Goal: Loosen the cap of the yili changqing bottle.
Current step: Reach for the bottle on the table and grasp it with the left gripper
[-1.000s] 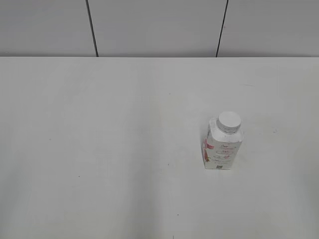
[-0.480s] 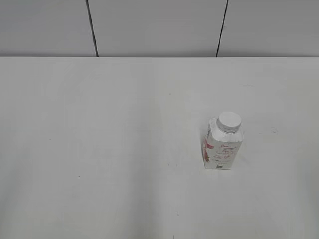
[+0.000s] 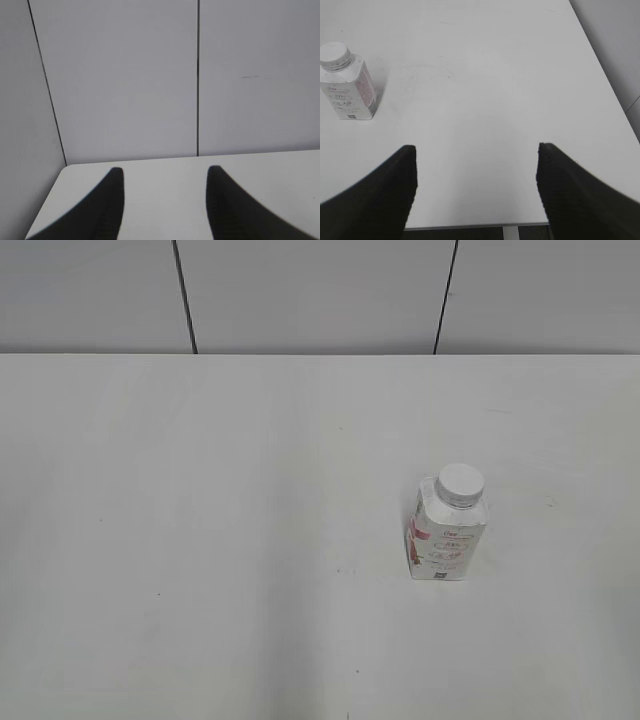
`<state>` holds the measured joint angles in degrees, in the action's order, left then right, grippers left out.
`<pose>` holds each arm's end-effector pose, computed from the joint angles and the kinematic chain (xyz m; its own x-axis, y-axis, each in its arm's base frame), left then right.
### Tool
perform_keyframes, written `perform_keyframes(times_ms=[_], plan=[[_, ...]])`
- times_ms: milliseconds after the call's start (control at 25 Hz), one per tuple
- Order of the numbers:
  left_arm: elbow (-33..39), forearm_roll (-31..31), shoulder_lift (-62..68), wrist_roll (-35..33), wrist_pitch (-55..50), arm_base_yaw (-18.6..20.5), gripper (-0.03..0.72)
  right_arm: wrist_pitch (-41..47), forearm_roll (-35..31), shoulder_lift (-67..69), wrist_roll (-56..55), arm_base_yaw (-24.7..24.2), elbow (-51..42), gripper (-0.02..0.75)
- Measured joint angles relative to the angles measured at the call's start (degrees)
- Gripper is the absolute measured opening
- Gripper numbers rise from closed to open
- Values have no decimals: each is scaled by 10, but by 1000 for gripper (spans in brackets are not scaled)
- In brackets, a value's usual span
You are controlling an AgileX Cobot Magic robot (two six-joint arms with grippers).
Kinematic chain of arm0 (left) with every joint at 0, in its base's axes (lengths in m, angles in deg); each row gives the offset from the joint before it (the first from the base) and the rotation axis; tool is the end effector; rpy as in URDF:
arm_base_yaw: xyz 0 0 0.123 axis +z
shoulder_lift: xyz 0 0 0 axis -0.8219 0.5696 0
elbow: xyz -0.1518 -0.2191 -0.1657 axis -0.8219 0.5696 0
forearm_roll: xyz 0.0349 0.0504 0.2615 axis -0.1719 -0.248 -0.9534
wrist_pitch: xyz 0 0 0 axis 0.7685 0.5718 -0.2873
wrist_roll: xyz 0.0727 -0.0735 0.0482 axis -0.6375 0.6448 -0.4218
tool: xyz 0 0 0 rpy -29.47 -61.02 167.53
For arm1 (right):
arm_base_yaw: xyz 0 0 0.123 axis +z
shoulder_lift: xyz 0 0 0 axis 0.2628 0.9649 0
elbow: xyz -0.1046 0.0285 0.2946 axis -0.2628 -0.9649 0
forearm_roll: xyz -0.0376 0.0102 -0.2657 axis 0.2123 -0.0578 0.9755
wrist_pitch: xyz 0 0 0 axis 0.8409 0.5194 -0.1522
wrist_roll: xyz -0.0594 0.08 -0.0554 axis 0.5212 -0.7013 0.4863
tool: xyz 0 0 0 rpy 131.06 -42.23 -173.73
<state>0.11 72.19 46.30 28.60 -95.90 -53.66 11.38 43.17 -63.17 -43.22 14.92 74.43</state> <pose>0.0418 0.0012 0.3361 -0.0107 0.0888 -0.9960 -0.0273 0.9956 0.0891 -0.0030 0.0011 0.2760 -0.4627 -0.1063 -0.8801 -0.0534 0.9943 -0.0920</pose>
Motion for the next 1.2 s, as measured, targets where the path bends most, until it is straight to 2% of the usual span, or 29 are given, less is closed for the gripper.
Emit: perform_keyframes(times_ms=[280,760,920,1200], plan=[[24,-4,139,0,145,0,333,0,0,0,0,0,0,585],[24,-4,426,0,376,0,313,0,0,0,0,0,0,585],[24,-4,496,0,425,0,313,0,0,0,0,0,0,585],[24,-4,596,0,447,0,292,0,0,0,0,0,0,585]])
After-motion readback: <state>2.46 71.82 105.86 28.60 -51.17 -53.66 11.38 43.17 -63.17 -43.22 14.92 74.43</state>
